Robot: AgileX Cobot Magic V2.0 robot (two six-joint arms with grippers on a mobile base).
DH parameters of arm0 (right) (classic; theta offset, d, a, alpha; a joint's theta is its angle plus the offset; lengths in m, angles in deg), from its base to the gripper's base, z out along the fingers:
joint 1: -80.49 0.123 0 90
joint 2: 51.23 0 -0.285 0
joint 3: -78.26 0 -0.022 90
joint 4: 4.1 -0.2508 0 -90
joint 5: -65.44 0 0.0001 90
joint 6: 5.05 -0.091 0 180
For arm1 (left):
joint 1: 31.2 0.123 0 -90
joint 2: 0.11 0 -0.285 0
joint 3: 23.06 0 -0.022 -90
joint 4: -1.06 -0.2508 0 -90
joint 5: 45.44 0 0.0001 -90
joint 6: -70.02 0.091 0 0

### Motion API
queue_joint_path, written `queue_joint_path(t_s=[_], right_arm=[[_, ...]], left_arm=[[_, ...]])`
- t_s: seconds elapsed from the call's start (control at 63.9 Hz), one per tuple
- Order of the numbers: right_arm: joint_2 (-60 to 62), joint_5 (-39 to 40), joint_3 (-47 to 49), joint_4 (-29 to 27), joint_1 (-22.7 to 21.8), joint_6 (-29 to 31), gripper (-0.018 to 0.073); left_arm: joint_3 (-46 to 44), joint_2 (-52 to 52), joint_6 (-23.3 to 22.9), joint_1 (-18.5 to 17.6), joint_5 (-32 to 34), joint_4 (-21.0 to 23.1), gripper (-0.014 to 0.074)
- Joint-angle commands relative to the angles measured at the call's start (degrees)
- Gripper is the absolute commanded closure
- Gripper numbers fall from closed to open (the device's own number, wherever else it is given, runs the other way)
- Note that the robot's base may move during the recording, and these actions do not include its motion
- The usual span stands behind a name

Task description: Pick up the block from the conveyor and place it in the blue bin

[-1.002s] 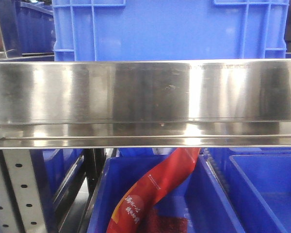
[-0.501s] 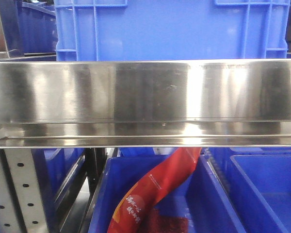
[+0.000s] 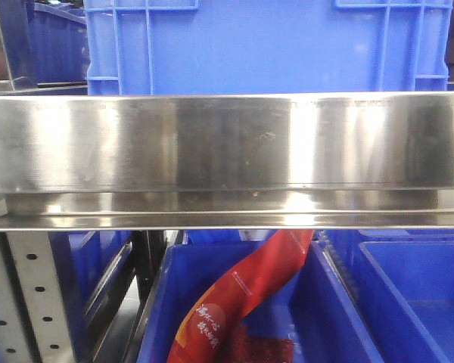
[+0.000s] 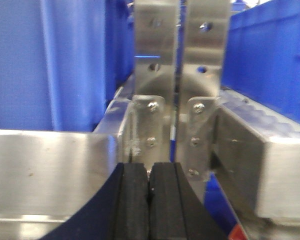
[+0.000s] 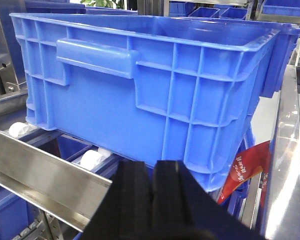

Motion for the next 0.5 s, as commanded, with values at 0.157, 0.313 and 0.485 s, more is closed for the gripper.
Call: queue_joint_path(t_s=[0.157, 0.313, 0.485], right_arm=[[0.39, 1.78, -0.11, 0.09, -0.22, 0.35, 0.0722], [0.39, 1.78, -0.11, 0.09, -0.22, 0.35, 0.0722], [0.39, 1.78, -0.11, 0.09, -0.22, 0.35, 0.0722]], left_arm=[[0.19, -0.37, -0.22, 0.5, 3.97, -0.09, 0.0707], [0.19, -0.37, -0.22, 0.5, 3.97, -0.09, 0.0707], [0.19, -0.37, -0.22, 0.5, 3.97, -0.09, 0.0707]])
